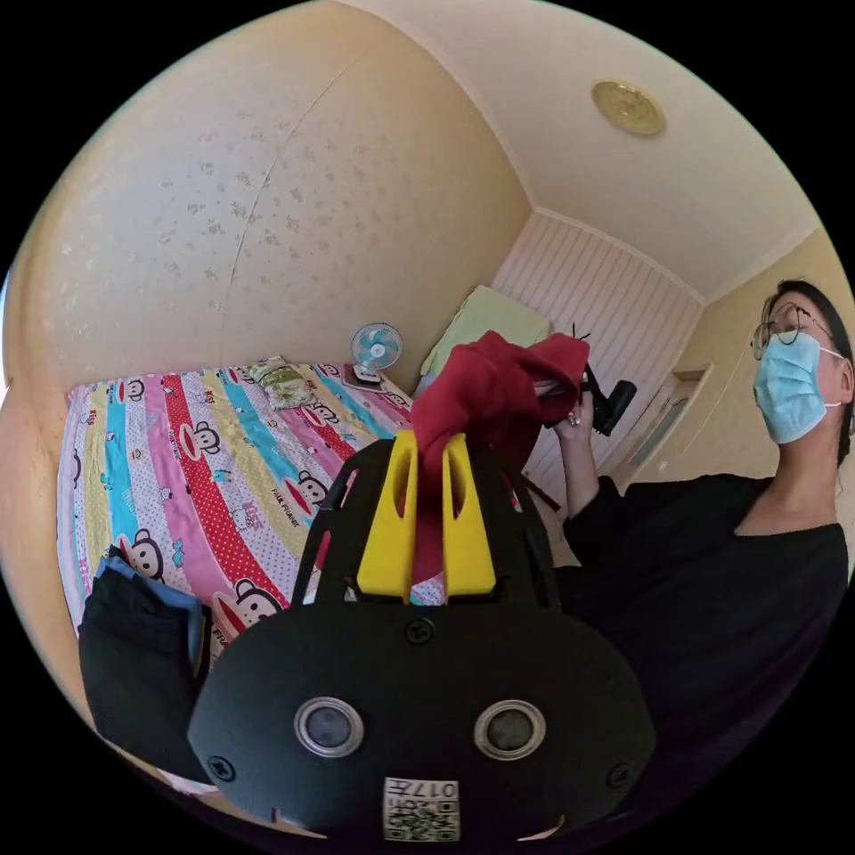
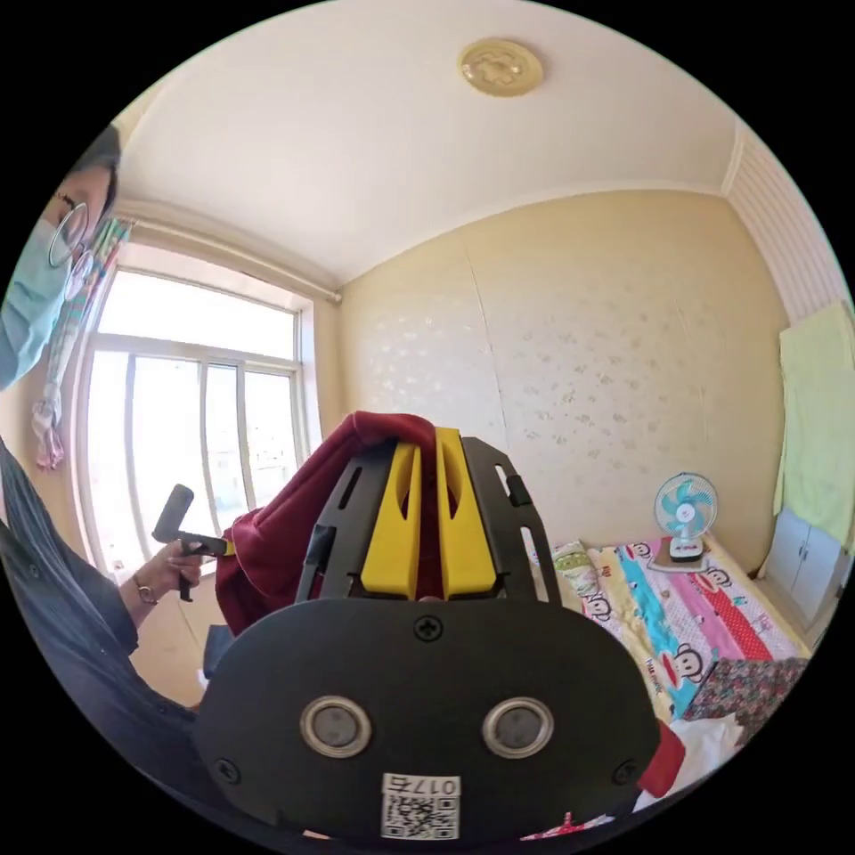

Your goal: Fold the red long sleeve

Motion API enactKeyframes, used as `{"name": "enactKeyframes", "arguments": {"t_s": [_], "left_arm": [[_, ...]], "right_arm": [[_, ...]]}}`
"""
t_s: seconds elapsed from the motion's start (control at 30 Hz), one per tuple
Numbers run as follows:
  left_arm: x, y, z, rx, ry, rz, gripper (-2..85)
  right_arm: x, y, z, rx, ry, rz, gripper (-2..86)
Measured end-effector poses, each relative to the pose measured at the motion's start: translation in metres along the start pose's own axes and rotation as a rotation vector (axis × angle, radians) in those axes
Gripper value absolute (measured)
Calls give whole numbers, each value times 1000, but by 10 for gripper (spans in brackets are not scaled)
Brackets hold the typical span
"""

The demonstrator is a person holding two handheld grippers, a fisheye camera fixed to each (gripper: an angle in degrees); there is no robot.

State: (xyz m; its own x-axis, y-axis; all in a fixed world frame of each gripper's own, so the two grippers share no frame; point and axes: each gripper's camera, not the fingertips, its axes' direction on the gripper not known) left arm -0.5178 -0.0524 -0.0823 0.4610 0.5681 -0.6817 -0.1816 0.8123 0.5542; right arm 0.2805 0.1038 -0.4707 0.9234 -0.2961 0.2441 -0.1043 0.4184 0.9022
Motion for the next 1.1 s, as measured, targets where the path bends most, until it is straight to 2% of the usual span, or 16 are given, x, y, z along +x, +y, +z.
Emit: {"name": "enactKeyframes", "arguments": {"t_s": [0.1, 0.17, 0.27, 0.37, 0.5, 0.6, 0.77, 0.83, 0.87, 0.9, 0.93, 1.0, 1.1], "left_arm": [[22, 5, 10, 14, -107, 18, 45], [59, 7, 8, 84, -251, 84, 45], [109, 12, -3, 199, -356, 189, 45], [151, 14, -20, 270, -347, 327, 44], [165, -12, -44, 221, -278, 297, 43], [162, -36, -46, 209, -253, 296, 43], [90, -98, 19, -5, -318, 199, 44], [39, -121, 61, -90, -332, 133, 49], [-6, -133, 94, -141, -337, 42, 54], [-32, -137, 111, -163, -343, -18, 61], [-84, -138, 144, -222, -355, -169, 76], [-147, -123, 177, -297, -364, -355, 77], [-191, -67, 197, -312, -322, -528, 94]], "right_arm": [[-31, -16, -9, 31, 93, -102, 32], [-44, -19, -21, 64, 133, -132, 32], [-53, -16, -45, 100, 207, -132, 33], [-50, -10, -66, 120, 207, -72, 33], [-39, -14, -61, 121, 94, -19, 34], [-35, -16, -22, 46, 116, 17, 36], [-3, 9, 116, -320, 121, 65, 41], [21, 46, 217, -511, 182, 35, 51], [28, 59, 245, -563, 205, 32, 57], [42, 87, 297, -689, 239, 42, 69], [51, 117, 340, -829, 281, 34, 74], [49, 151, 372, -990, 336, 9, 80], [21, 187, 353, -971, 298, -30, 85]]}}
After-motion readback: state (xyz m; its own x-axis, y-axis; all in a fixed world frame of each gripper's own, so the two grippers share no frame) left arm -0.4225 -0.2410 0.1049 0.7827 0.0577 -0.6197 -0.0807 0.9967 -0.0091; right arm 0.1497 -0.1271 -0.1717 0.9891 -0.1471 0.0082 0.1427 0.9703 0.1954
